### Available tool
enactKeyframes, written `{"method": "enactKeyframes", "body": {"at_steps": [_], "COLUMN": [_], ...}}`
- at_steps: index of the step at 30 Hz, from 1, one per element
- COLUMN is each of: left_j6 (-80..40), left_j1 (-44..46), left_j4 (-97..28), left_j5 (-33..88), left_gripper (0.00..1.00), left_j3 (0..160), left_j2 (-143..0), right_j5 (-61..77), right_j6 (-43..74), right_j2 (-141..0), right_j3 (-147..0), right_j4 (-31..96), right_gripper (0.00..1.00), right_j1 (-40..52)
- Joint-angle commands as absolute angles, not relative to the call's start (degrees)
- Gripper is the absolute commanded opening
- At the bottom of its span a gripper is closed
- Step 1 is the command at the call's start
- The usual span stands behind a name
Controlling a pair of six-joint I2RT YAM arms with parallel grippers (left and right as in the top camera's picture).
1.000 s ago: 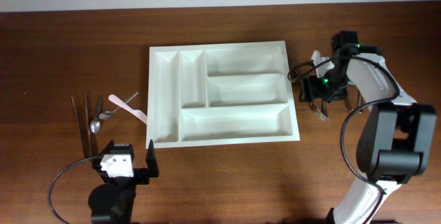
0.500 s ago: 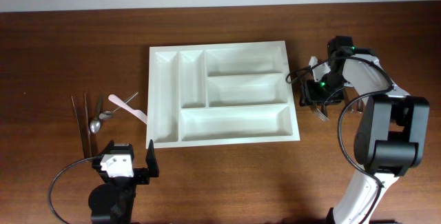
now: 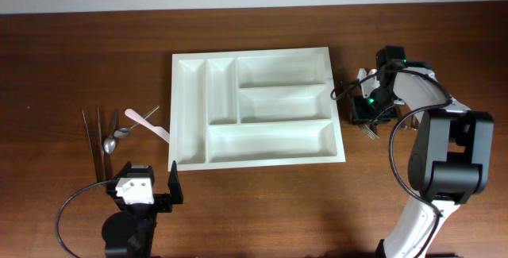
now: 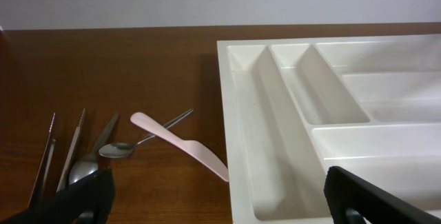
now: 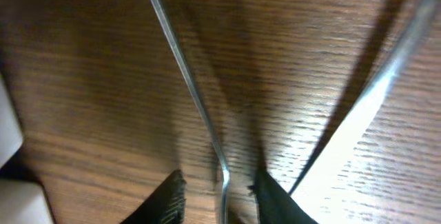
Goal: Pack container
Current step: 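Lift the fork with the right gripper and carry it over the tray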
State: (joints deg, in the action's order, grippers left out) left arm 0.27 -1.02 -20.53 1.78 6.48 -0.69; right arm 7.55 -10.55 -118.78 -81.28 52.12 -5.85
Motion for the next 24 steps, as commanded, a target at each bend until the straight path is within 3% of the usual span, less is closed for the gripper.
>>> {"method": "enactKeyframes", "body": {"at_steps": [1, 11, 24], "left_j6": [1.1, 1.1, 1.1], "left_j1": [-1.3, -1.3, -1.3], "left_j4": [-20.6, -20.6, -20.6], "left_j5": [2.6, 2.6, 2.6], "left_gripper": [0.99, 0.99, 0.99], "left_j3": [6.2, 6.2, 6.2], "left_j2": [-0.3, -0.3, -0.3], "right_j5": [6.8, 6.8, 6.8], "right_j6": [-10.0, -10.0, -8.5], "right_j2": [-119.7, -119.7, -119.6], "right_j3": [-79.4, -79.4, -83.7], "right_j4": [51.5, 50.9, 52.6], "right_gripper": [0.27, 0.04, 0.04], "right_j1": [-5.6, -5.6, -5.6]}}
